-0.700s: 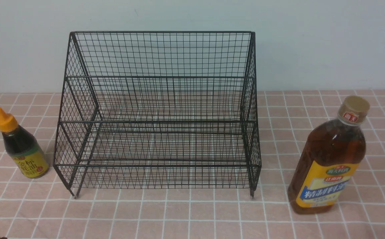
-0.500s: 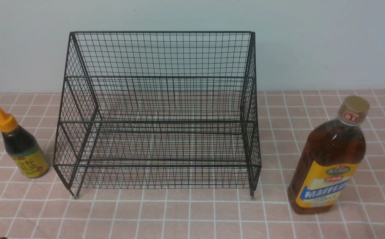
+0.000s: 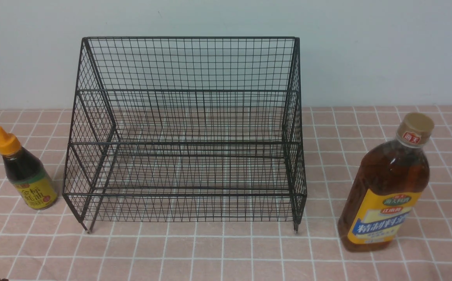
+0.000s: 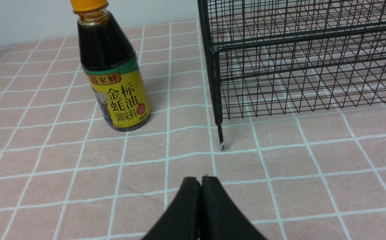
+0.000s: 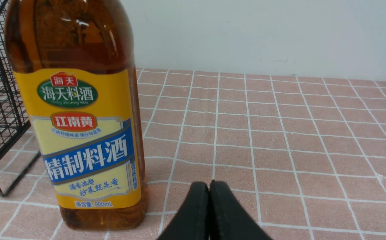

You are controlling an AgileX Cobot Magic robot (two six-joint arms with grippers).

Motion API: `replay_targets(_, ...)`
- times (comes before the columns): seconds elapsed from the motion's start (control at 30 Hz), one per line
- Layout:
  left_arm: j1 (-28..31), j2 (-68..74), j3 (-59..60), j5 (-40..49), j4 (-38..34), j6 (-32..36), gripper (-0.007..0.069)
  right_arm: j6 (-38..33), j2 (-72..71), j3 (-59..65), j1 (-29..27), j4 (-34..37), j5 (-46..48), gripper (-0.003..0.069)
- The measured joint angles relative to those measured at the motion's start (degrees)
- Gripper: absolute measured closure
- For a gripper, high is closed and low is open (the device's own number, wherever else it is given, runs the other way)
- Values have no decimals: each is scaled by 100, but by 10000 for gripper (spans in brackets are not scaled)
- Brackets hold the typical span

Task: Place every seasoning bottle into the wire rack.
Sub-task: Use the right arm to grab the condiment bottle closest to it

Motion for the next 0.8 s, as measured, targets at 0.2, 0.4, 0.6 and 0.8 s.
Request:
replay_targets(0.2, 0, 0, 0, 0, 0, 0, 641, 0, 0, 0, 0, 0, -15, 676)
replay_targets(0.4, 0, 0, 0, 0, 0, 0, 641, 0, 0, 32, 0, 895, -1181, 676)
replay_targets(0.6, 0, 0, 0, 0, 0, 0, 641, 0, 0, 32, 0, 2391, -2158, 676)
replay_targets(0.8, 0, 0, 0, 0, 0, 0, 641, -13, 0, 32, 0, 2728, -2313, 676)
